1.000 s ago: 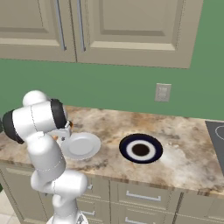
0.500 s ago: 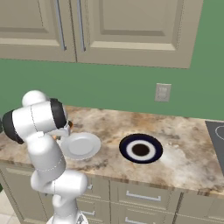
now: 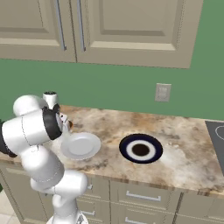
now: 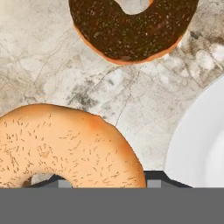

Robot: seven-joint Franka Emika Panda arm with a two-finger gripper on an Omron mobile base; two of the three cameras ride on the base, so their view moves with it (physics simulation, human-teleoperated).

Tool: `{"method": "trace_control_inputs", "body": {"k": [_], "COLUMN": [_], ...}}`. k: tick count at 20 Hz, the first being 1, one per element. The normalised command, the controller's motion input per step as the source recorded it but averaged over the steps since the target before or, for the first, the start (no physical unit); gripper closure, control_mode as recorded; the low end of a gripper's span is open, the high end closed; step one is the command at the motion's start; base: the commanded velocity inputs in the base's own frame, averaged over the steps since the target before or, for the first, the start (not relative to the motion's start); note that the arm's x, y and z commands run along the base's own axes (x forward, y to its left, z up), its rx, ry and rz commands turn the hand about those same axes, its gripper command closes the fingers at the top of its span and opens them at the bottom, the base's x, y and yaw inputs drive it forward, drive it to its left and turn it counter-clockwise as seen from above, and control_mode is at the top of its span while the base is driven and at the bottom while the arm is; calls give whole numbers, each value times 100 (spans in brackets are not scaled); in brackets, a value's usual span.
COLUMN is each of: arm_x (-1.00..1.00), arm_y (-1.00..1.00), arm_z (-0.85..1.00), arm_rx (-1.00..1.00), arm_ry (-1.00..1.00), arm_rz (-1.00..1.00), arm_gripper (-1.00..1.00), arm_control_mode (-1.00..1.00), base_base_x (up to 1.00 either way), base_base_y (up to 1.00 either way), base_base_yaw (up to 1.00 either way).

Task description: Place the pastries on the plates.

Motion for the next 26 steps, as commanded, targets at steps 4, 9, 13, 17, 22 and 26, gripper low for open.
{"method": "trace_control_inputs", "body": {"k": [4, 9, 13, 17, 22, 26], "arm_x": [-32, -31, -7, 0, 0, 36], "arm_y": [-36, -64, -89, -87, -49, -6], "arm_z": [41, 13, 0, 0, 0, -3], "arm_rx": [0, 0, 0, 0, 0, 0], "arm_ry": [0, -2, -2, 0, 0, 0], "arm_rz": [0, 0, 0, 0, 2, 2], "arm_gripper": [100, 100, 100, 100, 100, 100], "arm_control_mode": [-100, -100, -100, -100, -100, -100], "base_base_x": [0, 0, 0, 0, 0, 0], "base_base_y": [0, 0, 0, 0, 0, 0], "base_base_yaw": [0, 0, 0, 0, 0, 0]}}
